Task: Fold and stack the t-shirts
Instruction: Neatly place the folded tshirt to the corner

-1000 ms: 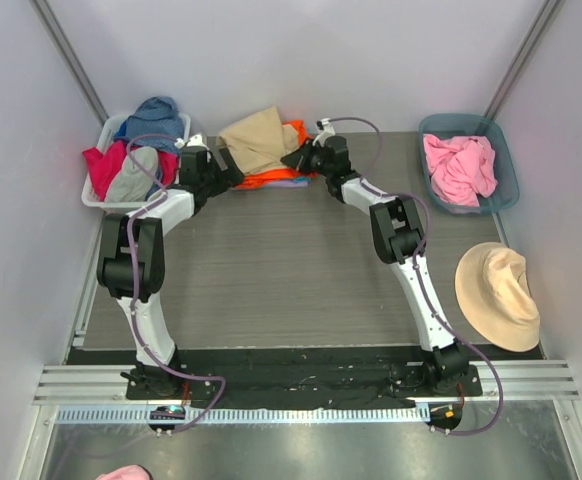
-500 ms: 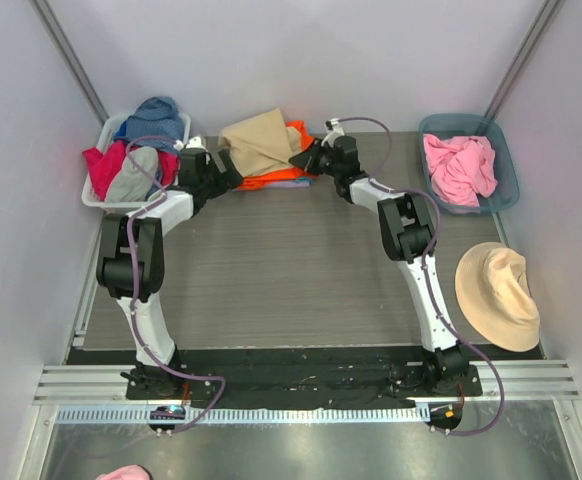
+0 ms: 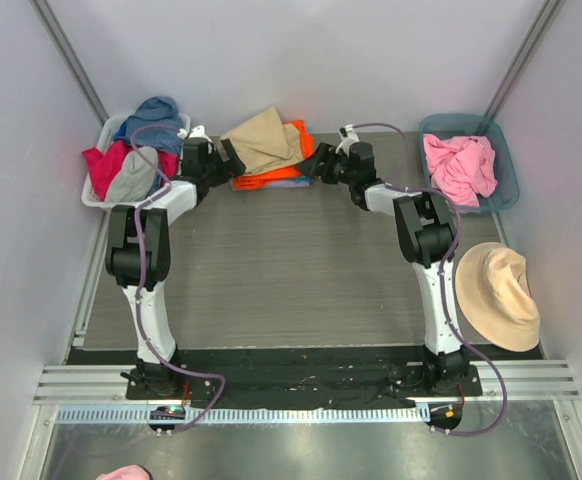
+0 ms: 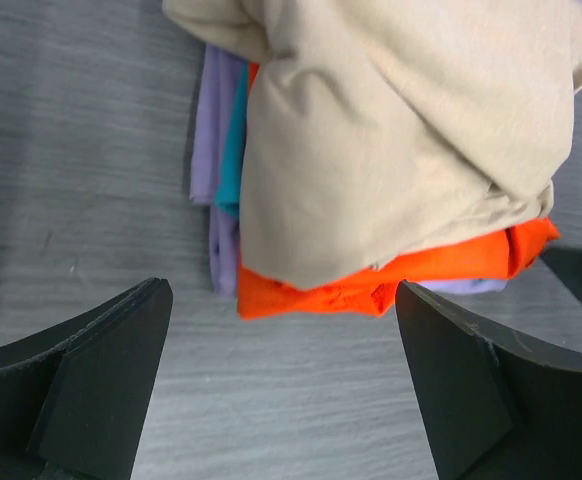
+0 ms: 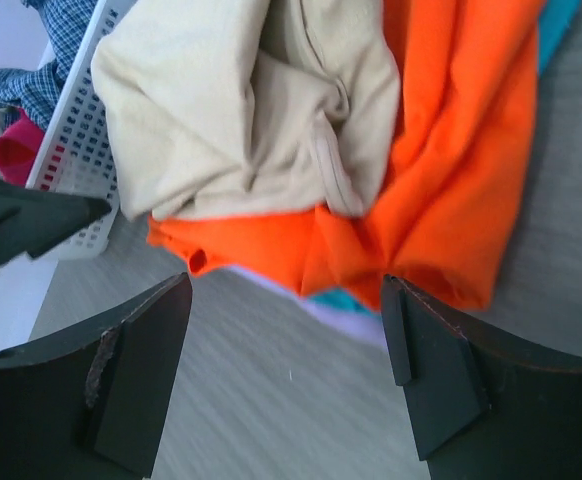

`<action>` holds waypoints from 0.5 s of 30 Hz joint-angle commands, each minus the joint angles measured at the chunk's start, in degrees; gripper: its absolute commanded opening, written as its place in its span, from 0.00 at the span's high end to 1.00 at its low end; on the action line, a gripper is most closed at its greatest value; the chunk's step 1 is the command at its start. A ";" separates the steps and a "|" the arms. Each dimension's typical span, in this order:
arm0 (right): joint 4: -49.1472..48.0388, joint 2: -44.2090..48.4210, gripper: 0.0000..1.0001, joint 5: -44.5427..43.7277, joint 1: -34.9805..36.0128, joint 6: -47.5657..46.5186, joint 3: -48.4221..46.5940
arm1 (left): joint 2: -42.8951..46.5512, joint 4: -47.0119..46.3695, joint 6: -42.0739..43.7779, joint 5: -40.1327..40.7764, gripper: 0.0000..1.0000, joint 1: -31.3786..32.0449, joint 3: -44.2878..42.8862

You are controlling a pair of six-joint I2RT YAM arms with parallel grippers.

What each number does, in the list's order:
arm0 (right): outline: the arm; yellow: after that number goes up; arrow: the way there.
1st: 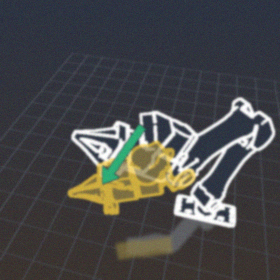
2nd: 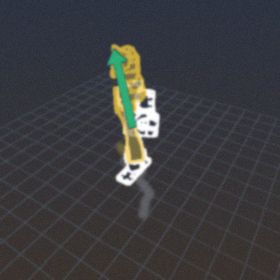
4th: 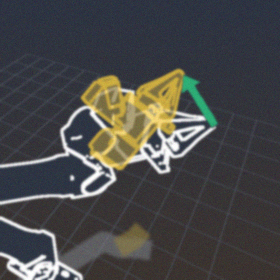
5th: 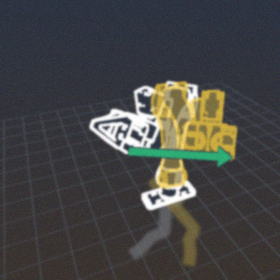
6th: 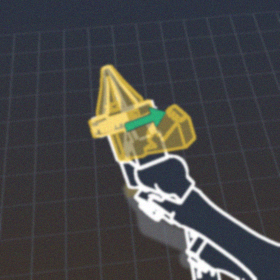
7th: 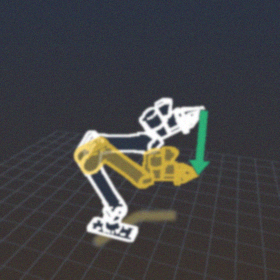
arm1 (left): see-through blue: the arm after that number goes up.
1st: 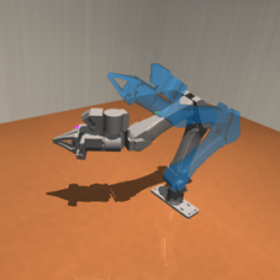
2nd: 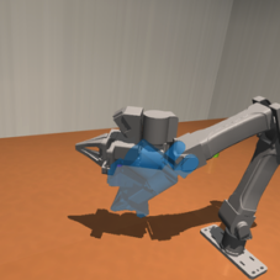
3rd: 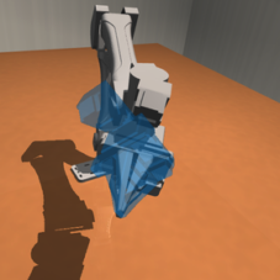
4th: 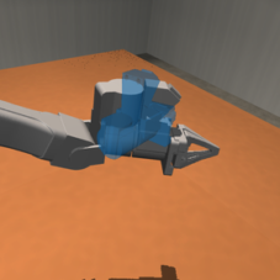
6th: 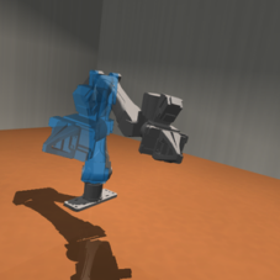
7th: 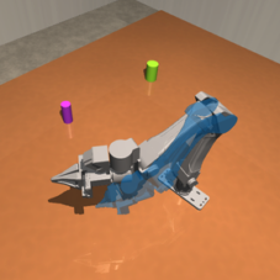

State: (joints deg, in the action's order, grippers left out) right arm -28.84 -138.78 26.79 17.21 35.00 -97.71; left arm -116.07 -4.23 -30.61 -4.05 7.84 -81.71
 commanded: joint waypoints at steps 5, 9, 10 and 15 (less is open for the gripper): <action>-10.53 17.13 0.15 -0.51 -0.95 -2.04 20.07 | -6.88 -5.87 -2.60 -3.76 0.00 -0.45 -6.70; -11.24 22.23 0.15 -1.12 -0.87 -3.18 26.60 | -8.99 -7.90 -4.63 -6.31 0.30 -0.45 -7.67; -11.15 22.85 0.15 -1.30 -0.86 -3.54 28.35 | -9.26 -8.33 -4.89 -6.58 0.39 -0.37 -7.76; -11.06 25.23 0.15 -1.65 -0.95 -4.07 32.14 | -9.09 -9.04 -5.51 -7.90 0.92 -0.45 -6.97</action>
State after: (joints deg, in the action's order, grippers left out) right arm -36.38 -117.08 25.96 16.05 32.82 -67.77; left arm -126.02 -9.06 -35.44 -9.58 7.79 -87.31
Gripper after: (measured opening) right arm 0.851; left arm 0.216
